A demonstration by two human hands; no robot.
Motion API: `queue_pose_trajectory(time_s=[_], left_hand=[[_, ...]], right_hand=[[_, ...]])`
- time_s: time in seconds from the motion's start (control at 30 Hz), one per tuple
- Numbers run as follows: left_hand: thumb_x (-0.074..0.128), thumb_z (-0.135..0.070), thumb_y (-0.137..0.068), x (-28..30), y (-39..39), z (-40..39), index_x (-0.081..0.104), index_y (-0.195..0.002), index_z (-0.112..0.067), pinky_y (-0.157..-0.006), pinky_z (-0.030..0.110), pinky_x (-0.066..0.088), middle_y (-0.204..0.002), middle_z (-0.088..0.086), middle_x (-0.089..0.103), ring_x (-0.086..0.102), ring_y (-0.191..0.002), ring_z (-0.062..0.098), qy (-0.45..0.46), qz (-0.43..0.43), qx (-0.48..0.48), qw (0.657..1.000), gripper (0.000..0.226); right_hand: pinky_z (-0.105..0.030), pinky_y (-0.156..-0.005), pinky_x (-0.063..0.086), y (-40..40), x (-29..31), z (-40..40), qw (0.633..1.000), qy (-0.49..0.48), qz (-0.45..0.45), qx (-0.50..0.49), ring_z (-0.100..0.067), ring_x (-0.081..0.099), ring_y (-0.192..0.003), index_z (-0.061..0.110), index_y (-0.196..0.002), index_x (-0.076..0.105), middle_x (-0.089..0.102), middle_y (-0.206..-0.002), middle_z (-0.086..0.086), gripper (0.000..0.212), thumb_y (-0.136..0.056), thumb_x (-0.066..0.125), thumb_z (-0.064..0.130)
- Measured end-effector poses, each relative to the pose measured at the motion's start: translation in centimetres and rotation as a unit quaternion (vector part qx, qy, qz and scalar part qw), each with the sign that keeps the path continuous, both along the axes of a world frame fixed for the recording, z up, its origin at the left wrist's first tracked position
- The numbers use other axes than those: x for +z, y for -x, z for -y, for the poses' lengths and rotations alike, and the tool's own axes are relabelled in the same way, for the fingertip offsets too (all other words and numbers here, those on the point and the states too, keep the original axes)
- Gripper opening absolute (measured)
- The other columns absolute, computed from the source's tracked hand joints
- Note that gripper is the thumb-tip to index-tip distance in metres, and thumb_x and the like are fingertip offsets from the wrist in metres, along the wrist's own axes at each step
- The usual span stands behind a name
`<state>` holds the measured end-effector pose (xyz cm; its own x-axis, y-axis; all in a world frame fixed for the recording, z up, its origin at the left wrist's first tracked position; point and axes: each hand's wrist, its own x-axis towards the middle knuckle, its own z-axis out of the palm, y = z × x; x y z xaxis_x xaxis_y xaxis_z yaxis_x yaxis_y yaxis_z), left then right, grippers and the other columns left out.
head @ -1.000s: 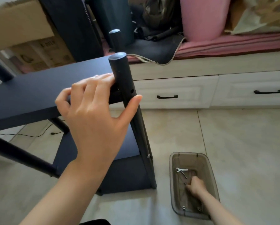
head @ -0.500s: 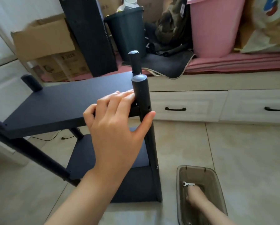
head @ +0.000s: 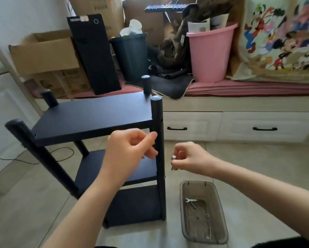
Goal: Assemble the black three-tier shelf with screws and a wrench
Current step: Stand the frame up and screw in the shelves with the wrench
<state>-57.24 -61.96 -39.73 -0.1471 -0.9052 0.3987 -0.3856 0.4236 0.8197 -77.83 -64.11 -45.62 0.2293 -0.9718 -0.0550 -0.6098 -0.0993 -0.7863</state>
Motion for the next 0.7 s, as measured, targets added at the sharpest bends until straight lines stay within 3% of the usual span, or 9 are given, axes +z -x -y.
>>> queue_pose_trajectory(time_s=[0.1,0.17,0.27,0.4,0.7], left_hand=[[0.072,-0.028,-0.091,-1.2,-0.8,1.1,0.077,-0.087,-0.015,-0.073,0.027,0.057,-0.081,0.002,0.079,0.076,-0.079,0.015,-0.215,-0.062,0.001,0.975,0.015],[0.075,-0.026,-0.087,-2.2,-0.9,1.7,0.076,-0.098,-0.015,-0.085,0.031,0.056,-0.096,0.003,0.079,0.076,-0.091,0.017,-0.255,-0.165,0.004,0.953,0.016],[0.077,-0.028,-0.074,-2.5,0.1,2.1,0.074,-0.108,-0.013,-0.096,0.031,0.052,-0.108,0.004,0.077,0.072,-0.106,0.018,-0.233,-0.296,-0.023,0.926,0.038],[0.072,-0.022,-0.078,-2.5,2.0,2.4,0.068,-0.121,0.000,-0.103,0.035,0.051,-0.118,0.015,0.073,0.069,-0.114,0.026,-0.199,-0.377,-0.060,0.903,0.048],[0.073,-0.037,-0.069,-3.1,3.4,3.2,0.072,-0.113,-0.008,-0.101,0.040,0.053,-0.108,0.007,0.077,0.072,-0.106,0.022,-0.153,-0.356,0.016,0.922,0.053]], right_hand=[[-0.028,-0.066,0.056,0.1,4.2,-2.0,0.982,0.068,0.171,-0.043,-0.012,0.069,-0.068,0.007,-0.079,0.063,0.074,-0.072,-0.005,0.008,-0.084,0.068,0.004],[-0.034,-0.071,0.058,-0.2,5.7,-3.0,0.966,0.101,0.231,-0.062,-0.018,0.069,-0.072,0.002,-0.082,0.064,0.074,-0.075,-0.010,0.007,-0.085,0.069,0.002],[-0.035,-0.075,0.057,-1.1,7.1,-3.1,0.947,0.136,0.276,-0.089,-0.019,0.068,-0.072,0.003,-0.083,0.065,0.074,-0.078,-0.015,0.010,-0.082,0.075,0.005],[-0.033,-0.077,0.060,-1.5,7.5,-2.5,0.931,0.168,0.302,-0.115,-0.024,0.073,-0.077,0.005,-0.084,0.068,0.076,-0.078,-0.009,0.009,-0.082,0.077,0.006],[-0.031,-0.072,0.060,-1.5,6.4,-1.1,0.935,0.204,0.263,-0.125,-0.018,0.074,-0.074,0.012,-0.085,0.070,0.076,-0.075,0.000,0.006,-0.084,0.075,0.008]])
